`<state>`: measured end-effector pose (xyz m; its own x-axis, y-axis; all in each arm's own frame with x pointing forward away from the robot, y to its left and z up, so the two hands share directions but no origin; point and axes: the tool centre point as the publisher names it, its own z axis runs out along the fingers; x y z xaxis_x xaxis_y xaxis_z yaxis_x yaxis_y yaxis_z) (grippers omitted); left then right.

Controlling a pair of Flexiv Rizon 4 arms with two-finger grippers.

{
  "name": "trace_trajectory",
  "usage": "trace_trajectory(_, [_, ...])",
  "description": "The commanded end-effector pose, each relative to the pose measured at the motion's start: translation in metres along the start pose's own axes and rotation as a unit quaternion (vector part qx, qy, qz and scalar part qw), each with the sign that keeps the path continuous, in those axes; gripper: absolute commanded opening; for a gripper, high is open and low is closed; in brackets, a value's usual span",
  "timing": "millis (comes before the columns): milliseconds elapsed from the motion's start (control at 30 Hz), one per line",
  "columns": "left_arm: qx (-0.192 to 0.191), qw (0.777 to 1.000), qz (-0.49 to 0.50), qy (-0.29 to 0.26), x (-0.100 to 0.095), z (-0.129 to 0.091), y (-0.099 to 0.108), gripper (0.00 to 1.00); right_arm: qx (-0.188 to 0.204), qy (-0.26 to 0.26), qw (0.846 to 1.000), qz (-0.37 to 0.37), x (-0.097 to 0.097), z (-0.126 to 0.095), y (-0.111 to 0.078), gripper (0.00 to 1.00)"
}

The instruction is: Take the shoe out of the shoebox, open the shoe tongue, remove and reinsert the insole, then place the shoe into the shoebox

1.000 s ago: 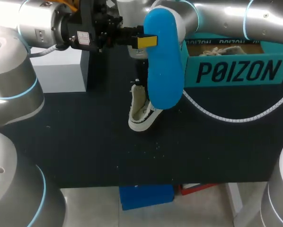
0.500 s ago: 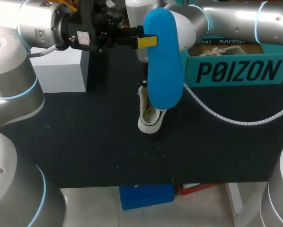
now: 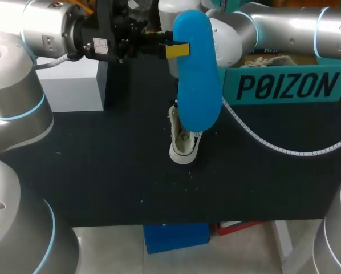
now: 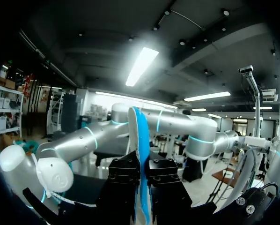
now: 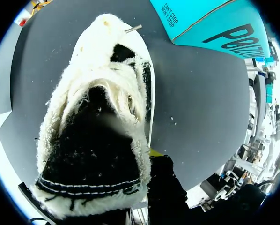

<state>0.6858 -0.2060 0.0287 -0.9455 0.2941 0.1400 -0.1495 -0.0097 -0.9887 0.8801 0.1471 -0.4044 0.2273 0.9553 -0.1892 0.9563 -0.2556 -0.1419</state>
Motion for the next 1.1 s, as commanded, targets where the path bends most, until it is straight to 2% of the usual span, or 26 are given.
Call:
trace_trajectory(33, [0.001, 1.0, 0.001, -0.001, 0.0, 0.001, 0.001, 0.0, -0.009, 0.021, 1.0, 0.007, -0.007, 0.003, -0.002, 0.0])
trace_trajectory(67, [0.001, 1.0, 0.001, -0.001, 0.0, 0.001, 0.001, 0.0, -0.017, 0.03, 0.999, 0.011, -0.008, 0.0, -0.002, 0.02])
trace_trajectory(100, [0.001, 1.0, 0.001, -0.001, 0.0, 0.001, 0.001, 0.0, -0.022, 0.038, 0.999, 0.017, -0.009, -0.003, -0.003, 0.27])
trace_trajectory(133, [0.001, 1.0, 0.001, -0.001, 0.0, 0.001, 0.001, 0.0, -0.025, 0.048, 0.998, 0.021, -0.011, -0.007, -0.003, 0.79])
trace_trajectory(167, [0.001, 1.0, 0.001, -0.001, 0.0, 0.001, 0.001, 0.0, -0.029, 0.056, 0.998, 0.023, -0.013, -0.012, -0.004, 1.0])
trace_trajectory(367, [0.001, 1.0, 0.001, -0.001, 0.0, 0.001, 0.001, 0.0, -0.027, 0.153, 0.987, 0.028, -0.03, -0.051, -0.008, 1.0])
trace_trajectory(433, [0.001, 1.0, 0.001, -0.001, 0.0, 0.001, 0.001, 0.0, -0.021, 0.198, 0.98, 0.023, -0.037, -0.062, -0.01, 1.0])
trace_trajectory(567, [0.001, 1.0, 0.001, -0.001, 0.0, 0.001, 0.001, 0.0, -0.023, 0.296, 0.955, 0.002, -0.047, -0.083, -0.014, 1.0])
trace_trajectory(667, [0.001, 1.0, 0.001, -0.001, 0.0, 0.001, 0.001, 0.0, -0.036, 0.404, 0.914, -0.026, -0.055, -0.099, -0.018, 1.0])
trace_trajectory(733, [0.001, 1.0, 0.001, -0.001, 0.0, 0.001, 0.001, 0.0, -0.067, 0.503, 0.859, -0.069, -0.063, -0.111, -0.023, 1.0])
trace_trajectory(767, [0.001, 1.0, 0.001, -0.001, 0.0, 0.001, 0.001, 0.0, -0.088, 0.505, 0.855, -0.084, -0.065, -0.117, -0.026, 1.0])
trace_trajectory(1100, [0.001, 1.0, 0.001, -0.001, 0.0, 0.001, 0.001, 0.0, -0.088, 0.505, 0.855, -0.084, -0.065, -0.117, -0.026, 1.0])
